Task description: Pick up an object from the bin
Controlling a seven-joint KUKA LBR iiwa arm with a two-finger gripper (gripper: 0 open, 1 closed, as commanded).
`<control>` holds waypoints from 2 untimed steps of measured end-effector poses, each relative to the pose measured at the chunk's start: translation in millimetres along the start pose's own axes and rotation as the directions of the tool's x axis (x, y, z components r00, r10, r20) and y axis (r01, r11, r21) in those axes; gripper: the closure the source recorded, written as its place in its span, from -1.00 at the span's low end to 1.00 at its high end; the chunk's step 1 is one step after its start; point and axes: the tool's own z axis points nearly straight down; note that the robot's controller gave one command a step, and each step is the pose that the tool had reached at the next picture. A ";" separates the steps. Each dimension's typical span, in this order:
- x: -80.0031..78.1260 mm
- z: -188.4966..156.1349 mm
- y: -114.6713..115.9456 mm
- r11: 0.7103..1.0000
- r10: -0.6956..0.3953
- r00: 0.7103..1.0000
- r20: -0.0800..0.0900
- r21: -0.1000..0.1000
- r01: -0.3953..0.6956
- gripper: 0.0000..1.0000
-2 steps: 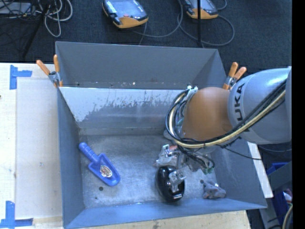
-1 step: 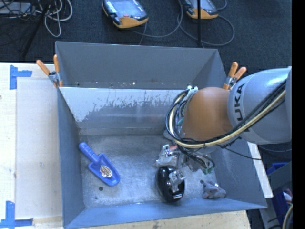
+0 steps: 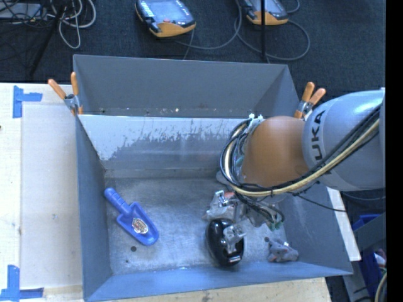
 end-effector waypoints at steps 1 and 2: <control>0.0 0.0 0.0 1.000 0.000 1.000 0.000 0.000 0.000 1.00; 0.0 0.0 -0.1 1.000 0.001 1.000 0.000 0.000 -0.001 1.00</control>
Offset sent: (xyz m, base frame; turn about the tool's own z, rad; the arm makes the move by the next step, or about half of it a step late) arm -0.0160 -0.0196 0.0898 -0.0505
